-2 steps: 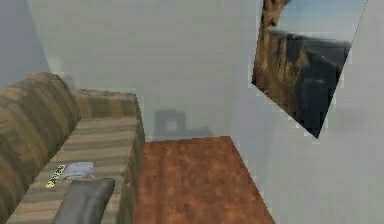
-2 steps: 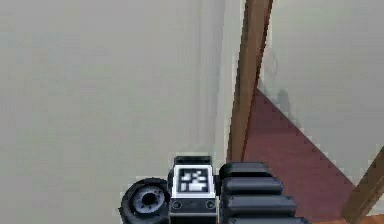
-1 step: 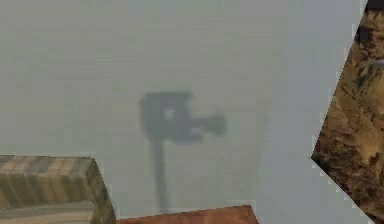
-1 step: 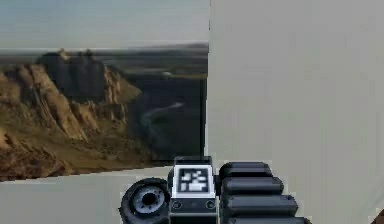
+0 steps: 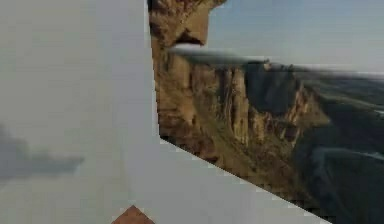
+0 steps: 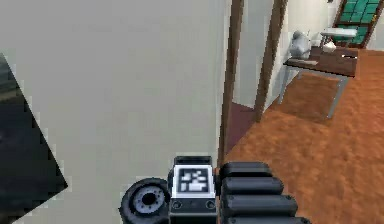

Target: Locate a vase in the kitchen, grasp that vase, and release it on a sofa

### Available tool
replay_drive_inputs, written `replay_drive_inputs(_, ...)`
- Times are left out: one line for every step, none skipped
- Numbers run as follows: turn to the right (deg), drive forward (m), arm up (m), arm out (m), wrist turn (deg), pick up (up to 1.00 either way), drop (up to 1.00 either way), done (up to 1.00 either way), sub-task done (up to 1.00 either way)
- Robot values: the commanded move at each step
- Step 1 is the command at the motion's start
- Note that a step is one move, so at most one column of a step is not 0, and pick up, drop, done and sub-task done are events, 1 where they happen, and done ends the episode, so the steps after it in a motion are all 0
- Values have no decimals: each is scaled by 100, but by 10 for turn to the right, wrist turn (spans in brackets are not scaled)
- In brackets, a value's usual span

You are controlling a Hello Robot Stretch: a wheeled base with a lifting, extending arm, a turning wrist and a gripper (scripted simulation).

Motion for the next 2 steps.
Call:
replay_drive_inputs(420, 0, 0, 0, 0, 0, 0, 0, 0)
replay_drive_inputs(-450, 0, 0, 0, 0, 0, 0, 0, 0)
